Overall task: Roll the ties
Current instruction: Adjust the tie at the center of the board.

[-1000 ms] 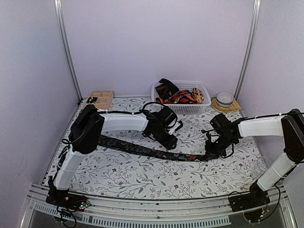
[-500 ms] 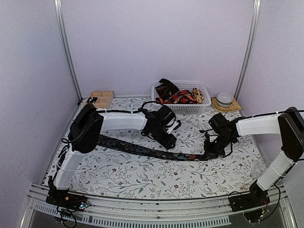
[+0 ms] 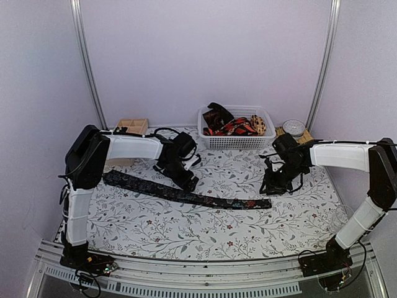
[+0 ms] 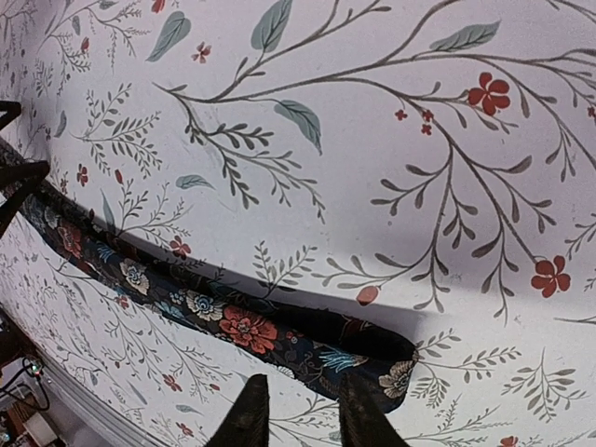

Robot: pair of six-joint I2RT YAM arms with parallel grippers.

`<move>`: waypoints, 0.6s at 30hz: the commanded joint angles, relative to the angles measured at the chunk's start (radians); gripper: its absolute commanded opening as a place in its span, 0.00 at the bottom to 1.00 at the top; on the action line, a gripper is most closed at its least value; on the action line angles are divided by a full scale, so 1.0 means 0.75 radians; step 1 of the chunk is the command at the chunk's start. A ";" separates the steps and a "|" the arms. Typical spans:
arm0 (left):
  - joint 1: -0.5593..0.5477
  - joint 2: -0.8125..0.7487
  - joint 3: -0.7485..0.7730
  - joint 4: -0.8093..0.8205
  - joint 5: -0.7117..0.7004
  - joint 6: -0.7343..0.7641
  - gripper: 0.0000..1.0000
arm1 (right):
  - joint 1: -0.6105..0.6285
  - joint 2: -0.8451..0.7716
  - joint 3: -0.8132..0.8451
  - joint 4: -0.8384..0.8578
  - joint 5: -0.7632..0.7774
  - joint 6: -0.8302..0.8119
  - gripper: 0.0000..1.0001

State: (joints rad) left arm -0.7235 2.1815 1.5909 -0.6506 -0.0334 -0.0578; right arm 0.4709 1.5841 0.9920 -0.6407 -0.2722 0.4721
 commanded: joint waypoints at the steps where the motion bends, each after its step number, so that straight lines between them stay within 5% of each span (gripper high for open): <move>1: 0.060 -0.108 -0.143 -0.055 -0.137 0.090 0.98 | -0.002 -0.012 0.008 -0.027 -0.021 -0.073 0.33; 7: 0.227 -0.252 -0.203 0.041 0.068 0.008 1.00 | 0.011 0.094 0.010 0.008 -0.061 -0.115 0.36; 18: 0.492 -0.228 -0.234 -0.003 0.043 -0.075 1.00 | 0.045 0.131 -0.041 0.048 -0.005 -0.136 0.36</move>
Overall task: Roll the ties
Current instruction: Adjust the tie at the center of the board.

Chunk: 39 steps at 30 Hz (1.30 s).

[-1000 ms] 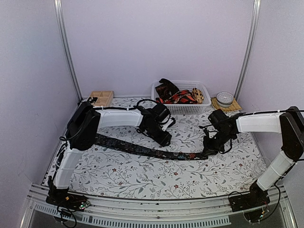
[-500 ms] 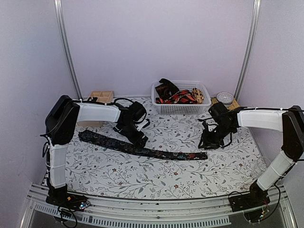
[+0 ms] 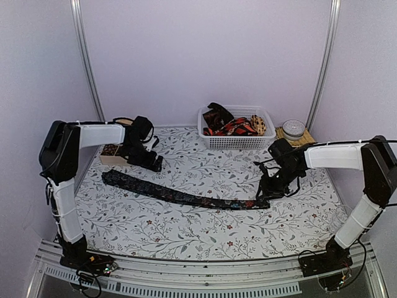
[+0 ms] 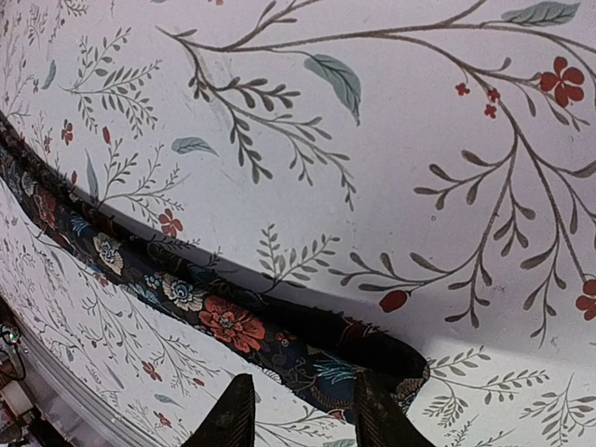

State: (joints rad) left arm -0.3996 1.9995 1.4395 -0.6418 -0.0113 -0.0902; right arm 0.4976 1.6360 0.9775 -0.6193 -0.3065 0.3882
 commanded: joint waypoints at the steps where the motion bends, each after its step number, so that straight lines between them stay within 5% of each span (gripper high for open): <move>1: 0.074 0.023 -0.038 -0.017 0.007 -0.029 1.00 | 0.009 0.067 -0.026 0.023 0.052 -0.023 0.36; 15: 0.189 0.060 -0.189 -0.031 0.080 -0.097 0.93 | 0.009 0.143 -0.095 0.045 0.099 -0.002 0.34; 32: 0.185 -0.302 -0.543 -0.064 0.244 -0.305 0.93 | -0.011 0.105 -0.183 0.022 0.128 -0.012 0.34; 39: 0.163 -0.353 -0.419 -0.075 0.221 -0.248 0.97 | -0.045 0.068 -0.148 -0.004 0.081 -0.038 0.34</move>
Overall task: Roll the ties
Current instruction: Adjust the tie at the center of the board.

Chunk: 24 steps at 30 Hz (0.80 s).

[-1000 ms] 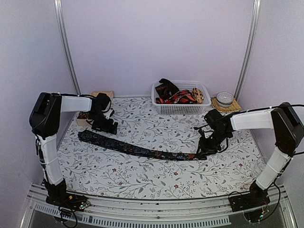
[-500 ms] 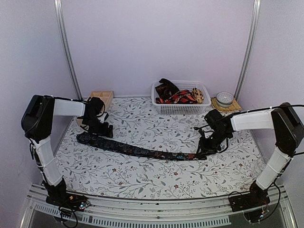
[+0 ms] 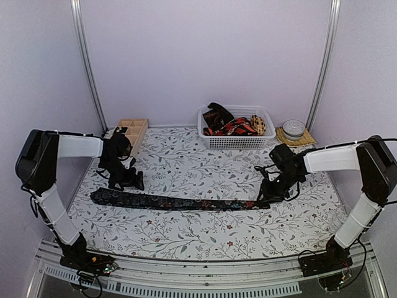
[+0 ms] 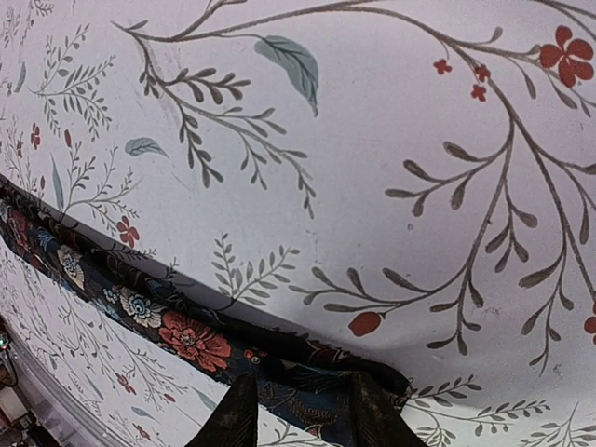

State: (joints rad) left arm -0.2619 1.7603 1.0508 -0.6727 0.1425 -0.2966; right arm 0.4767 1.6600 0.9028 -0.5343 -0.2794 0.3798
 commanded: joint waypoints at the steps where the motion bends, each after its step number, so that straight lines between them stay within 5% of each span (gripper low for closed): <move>1: -0.038 -0.031 0.149 -0.022 0.005 0.061 0.98 | -0.017 0.026 -0.032 -0.119 0.009 -0.033 0.35; 6: -0.165 0.036 0.451 0.020 -0.049 0.286 1.00 | -0.019 -0.061 0.088 -0.167 -0.103 -0.037 0.44; 13: -0.413 0.162 0.734 0.217 0.179 0.670 1.00 | -0.070 -0.187 0.235 -0.247 -0.177 0.001 0.53; 24: -0.740 0.489 0.958 0.187 0.396 0.965 0.93 | -0.194 -0.286 0.014 -0.126 -0.304 0.117 0.56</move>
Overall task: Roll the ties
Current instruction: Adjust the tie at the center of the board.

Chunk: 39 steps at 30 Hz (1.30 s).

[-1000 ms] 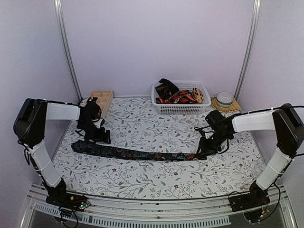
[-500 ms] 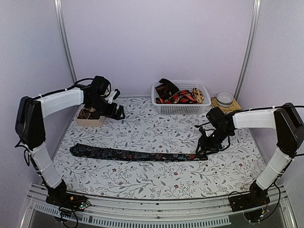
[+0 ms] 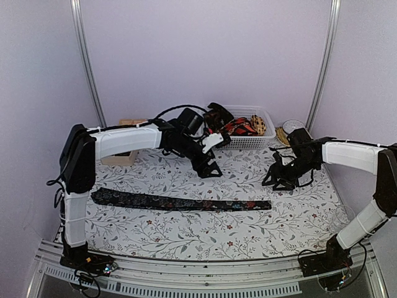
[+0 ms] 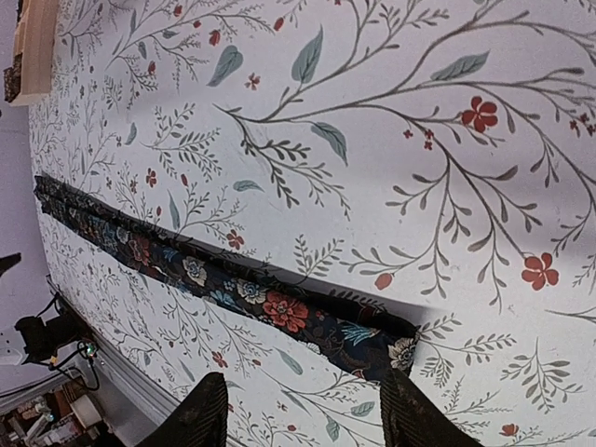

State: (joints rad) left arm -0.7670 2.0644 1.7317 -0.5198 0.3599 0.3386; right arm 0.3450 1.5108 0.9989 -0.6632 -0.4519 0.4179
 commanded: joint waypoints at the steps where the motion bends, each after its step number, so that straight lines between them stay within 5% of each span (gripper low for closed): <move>1: -0.081 0.100 0.048 -0.007 0.110 0.121 0.92 | -0.023 -0.092 -0.147 0.064 -0.082 0.076 0.56; 26: -0.288 0.325 -0.036 0.124 0.063 0.254 0.77 | -0.052 -0.105 -0.341 0.219 -0.128 0.170 0.56; 39: -0.338 0.343 -0.148 0.214 -0.050 0.224 0.46 | -0.067 -0.089 -0.332 0.233 -0.157 0.169 0.55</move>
State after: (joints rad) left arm -0.9955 2.3081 1.6718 -0.3855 0.3664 0.5148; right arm 0.3038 1.5024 0.7410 -0.5068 -0.5488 0.5388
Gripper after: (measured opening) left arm 0.485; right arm 0.553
